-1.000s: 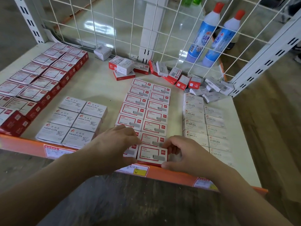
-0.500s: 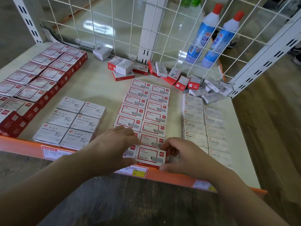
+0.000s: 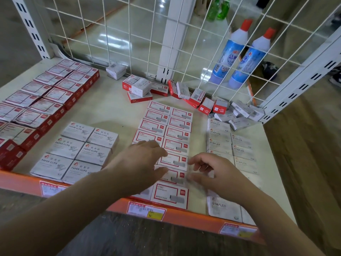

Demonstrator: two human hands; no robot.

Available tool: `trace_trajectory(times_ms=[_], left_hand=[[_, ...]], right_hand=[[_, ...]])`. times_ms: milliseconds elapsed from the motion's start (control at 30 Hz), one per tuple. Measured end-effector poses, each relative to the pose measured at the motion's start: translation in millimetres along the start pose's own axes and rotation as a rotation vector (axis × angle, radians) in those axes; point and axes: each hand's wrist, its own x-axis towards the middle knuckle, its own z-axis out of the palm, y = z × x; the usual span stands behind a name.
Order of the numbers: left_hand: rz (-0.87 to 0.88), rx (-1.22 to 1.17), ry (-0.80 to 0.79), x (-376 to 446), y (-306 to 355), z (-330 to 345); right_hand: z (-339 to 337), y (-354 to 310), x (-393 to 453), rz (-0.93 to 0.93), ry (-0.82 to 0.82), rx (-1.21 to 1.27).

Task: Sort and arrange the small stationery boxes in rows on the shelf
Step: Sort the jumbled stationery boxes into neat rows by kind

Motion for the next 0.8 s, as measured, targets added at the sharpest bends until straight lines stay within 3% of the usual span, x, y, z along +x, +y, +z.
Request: trace_trajectory(times_ms=[167, 467, 800], left_hand=[[-0.025, 0.089, -0.028, 23.2, -2.9, 0.3], [-0.067, 0.131, 0.041, 66.6, -34.3, -10.7], [-0.076, 0.050, 0.067, 86.3, -49.9, -13.7]], right_hand=[[-0.1, -1.5, 23.4, -0.027, 0.064, -0.003], [-2.0, -0.8, 96.0, 0.089, 0.352, 0.089], [-21.8, -2.4, 168.6, 0.167, 0.599, 0.032]])
